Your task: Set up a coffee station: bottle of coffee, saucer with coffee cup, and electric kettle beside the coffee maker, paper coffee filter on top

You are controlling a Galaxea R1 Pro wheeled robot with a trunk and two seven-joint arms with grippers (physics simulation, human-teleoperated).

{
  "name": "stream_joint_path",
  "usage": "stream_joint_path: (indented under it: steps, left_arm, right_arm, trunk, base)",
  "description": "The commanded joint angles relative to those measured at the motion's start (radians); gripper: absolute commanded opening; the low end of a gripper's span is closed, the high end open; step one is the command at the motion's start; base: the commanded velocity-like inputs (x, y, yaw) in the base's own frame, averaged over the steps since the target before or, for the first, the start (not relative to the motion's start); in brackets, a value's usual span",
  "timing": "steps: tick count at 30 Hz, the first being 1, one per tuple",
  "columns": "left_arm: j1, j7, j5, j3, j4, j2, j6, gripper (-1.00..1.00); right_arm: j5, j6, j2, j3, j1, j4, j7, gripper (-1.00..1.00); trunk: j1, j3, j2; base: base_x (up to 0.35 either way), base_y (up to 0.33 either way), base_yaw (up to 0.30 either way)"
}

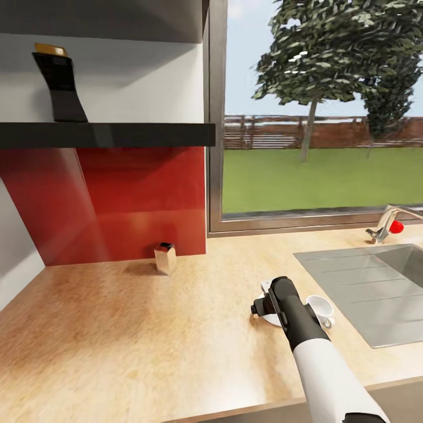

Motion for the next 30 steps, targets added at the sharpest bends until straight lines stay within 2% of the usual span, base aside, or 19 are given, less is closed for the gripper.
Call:
stream_joint_path:
  steps: [1, 30]
  left_arm:
    - [0.001, -0.002, -0.003, 0.008, -0.002, -0.001, 0.0, 1.0]
    - [0.001, -0.002, -0.003, 0.008, -0.001, 0.0, 0.0, 1.0]
  right_arm:
    - [0.021, 0.002, 0.001, -0.004, 0.0, 0.046, 0.008, -1.0]
    - [0.001, 0.002, 0.002, -0.01, 0.0, 0.062, 0.044, -1.0]
  trunk:
    - [0.007, -0.002, -0.001]
    - [0.007, -0.002, -0.001]
  base:
    - [0.0, 0.0, 0.0]
    - [0.0, 0.0, 0.0]
